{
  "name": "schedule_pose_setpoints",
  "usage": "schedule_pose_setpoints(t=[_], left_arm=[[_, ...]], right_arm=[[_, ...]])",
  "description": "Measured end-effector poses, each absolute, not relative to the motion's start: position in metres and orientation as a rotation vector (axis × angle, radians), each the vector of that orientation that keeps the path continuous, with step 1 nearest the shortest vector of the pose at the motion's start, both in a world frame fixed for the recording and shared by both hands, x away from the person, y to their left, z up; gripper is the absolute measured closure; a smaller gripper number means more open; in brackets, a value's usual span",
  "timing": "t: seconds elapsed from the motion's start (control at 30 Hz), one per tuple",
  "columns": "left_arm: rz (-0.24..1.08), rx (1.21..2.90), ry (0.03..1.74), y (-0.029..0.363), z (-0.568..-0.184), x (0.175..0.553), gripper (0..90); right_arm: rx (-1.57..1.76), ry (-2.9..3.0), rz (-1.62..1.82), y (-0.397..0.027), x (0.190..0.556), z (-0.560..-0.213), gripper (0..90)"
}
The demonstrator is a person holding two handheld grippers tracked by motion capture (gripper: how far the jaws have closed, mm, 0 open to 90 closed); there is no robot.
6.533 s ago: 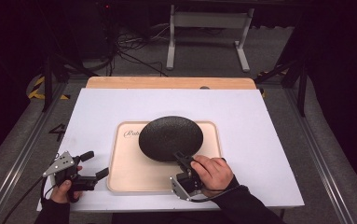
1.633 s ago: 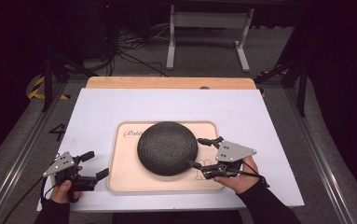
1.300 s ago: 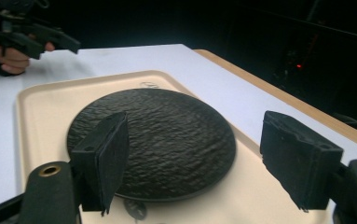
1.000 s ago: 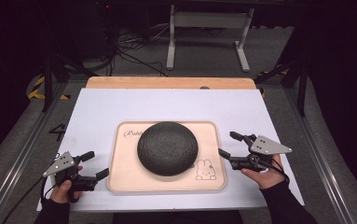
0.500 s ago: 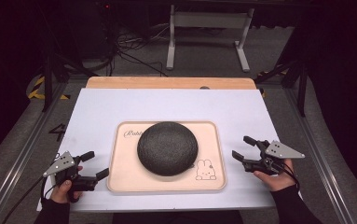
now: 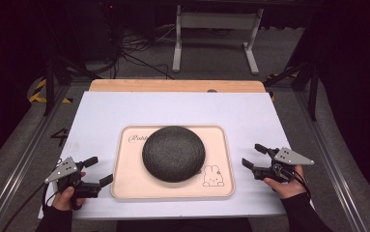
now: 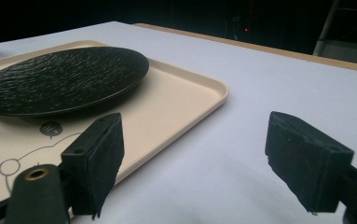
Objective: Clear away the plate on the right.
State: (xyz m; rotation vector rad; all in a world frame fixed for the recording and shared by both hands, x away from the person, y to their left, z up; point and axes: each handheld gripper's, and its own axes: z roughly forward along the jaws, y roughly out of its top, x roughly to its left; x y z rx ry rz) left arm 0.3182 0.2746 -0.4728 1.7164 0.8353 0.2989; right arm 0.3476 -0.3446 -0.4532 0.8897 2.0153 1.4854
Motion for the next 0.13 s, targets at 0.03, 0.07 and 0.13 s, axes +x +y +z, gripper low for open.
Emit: schedule_pose_setpoints(t=[0.03, 0.07, 0.13], left_arm=[[0.299, 1.716, 0.836, 0.2746, -0.4728, 0.3181, 2.6], [0.298, 1.716, 0.836, 0.2745, -0.4728, 0.3181, 2.6], [0.298, 1.716, 0.836, 0.2746, -0.4728, 0.3181, 2.6]], right_arm=[[0.894, 2.013, 1.485, -0.3451, 0.3476, -0.4531, 20.5], [0.899, 2.015, 1.488, -0.3449, 0.348, -0.4533, 19.8], [0.899, 2.017, 1.488, -0.3448, 0.348, -0.4533, 19.6]])
